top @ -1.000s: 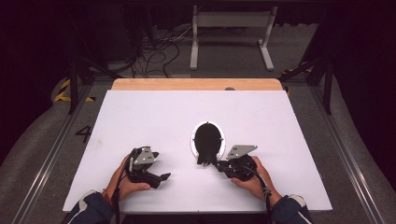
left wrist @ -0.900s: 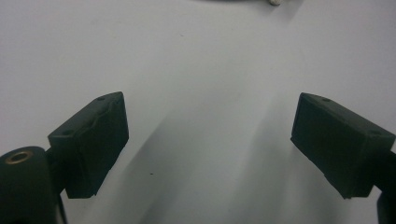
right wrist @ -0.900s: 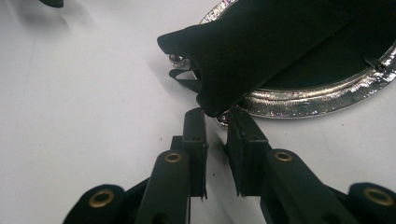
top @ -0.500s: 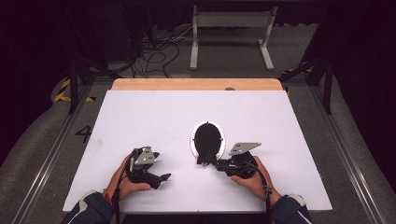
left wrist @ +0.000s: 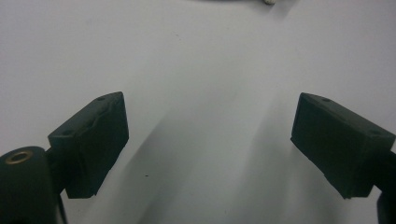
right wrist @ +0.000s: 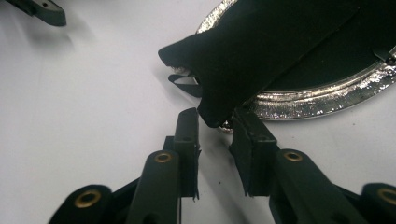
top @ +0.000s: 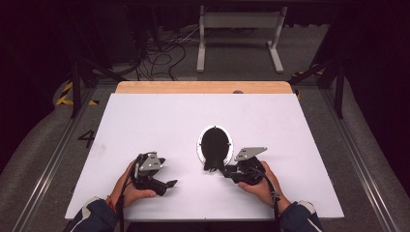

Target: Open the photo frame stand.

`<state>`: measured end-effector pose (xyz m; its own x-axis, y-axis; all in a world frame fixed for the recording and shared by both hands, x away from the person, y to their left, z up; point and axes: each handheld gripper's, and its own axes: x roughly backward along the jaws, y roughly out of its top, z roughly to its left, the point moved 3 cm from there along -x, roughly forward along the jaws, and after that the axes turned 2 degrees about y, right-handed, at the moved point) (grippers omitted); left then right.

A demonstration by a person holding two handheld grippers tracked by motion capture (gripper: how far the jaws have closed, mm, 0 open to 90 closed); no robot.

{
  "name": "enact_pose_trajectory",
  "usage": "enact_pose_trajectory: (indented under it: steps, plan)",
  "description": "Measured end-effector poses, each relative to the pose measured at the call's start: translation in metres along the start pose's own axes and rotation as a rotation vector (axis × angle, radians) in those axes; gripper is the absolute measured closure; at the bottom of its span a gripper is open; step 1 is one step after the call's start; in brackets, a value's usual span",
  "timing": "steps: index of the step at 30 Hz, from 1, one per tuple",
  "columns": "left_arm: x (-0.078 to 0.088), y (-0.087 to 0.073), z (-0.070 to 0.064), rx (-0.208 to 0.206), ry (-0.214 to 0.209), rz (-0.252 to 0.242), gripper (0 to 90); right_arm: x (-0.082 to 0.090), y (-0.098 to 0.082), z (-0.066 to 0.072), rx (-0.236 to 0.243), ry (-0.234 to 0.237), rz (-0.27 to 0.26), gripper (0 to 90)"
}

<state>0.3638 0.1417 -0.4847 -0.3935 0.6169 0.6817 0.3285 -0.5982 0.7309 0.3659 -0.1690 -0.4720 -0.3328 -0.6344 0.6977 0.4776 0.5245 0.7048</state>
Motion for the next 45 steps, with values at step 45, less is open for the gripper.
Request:
enact_pose_trajectory:
  steps: [45]
  plan:
    - [-0.009,0.003,-0.002,-0.009,-0.024,0.022,11.9,-0.004,0.013,-0.003,-0.130,0.066,-0.066,74.4]
